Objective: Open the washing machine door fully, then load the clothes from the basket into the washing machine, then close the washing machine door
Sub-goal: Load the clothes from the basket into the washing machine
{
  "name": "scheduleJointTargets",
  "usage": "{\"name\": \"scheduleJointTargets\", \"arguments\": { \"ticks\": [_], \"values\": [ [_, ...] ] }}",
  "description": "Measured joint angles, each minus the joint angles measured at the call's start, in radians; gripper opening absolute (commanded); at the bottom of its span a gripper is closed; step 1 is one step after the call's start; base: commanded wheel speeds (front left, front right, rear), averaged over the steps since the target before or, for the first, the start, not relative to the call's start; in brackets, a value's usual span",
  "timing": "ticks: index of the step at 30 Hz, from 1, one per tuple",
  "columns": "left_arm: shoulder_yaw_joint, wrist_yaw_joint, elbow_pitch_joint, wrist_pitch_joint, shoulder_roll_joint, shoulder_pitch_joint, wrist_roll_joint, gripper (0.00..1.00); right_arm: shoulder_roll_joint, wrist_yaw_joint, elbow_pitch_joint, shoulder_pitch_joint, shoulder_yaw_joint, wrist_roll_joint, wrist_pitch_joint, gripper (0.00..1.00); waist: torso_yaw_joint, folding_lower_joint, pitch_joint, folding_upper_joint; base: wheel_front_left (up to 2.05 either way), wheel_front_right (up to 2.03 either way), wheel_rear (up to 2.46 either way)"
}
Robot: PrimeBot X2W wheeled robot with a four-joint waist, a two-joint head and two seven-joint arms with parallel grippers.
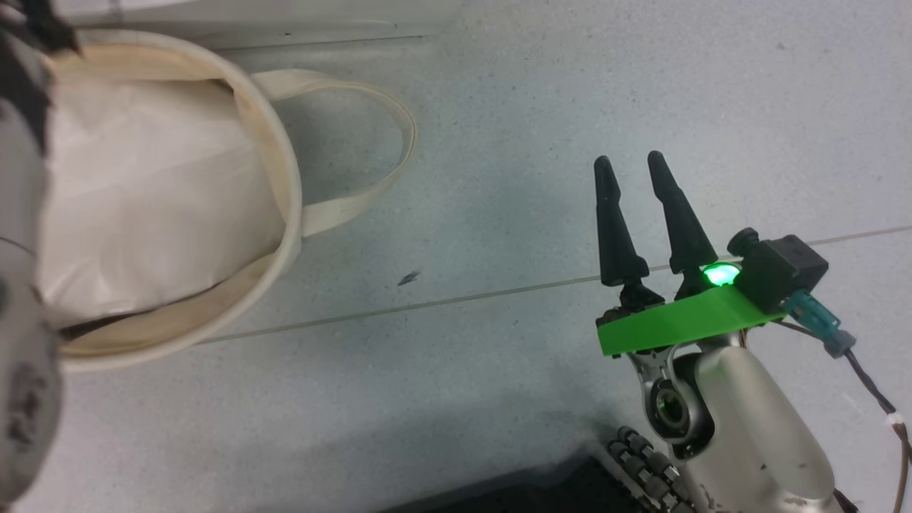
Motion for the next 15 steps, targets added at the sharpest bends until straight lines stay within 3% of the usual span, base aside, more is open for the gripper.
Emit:
{"name": "scheduleJointTargets", "arguments": {
  "ticks": [8,15],
  "values": [
    [0.062,0.015,-0.311,-0.019,0.087,-0.056,-0.006,0.00,0.000,0.000,-0.011,-0.013,0.022,0.003,0.000,1.00,-0.019,0.0000,0.044,0.0000,0.00,0.00,0.00],
    [0.072,0.014,-0.365,-0.020,0.117,-0.058,0.039,0.00,0.000,0.000,-0.021,-0.012,0.033,0.020,0.000,1.00,-0.054,0.0001,0.082,0.0000,0.00,0.00,0.00]
  ]
}}
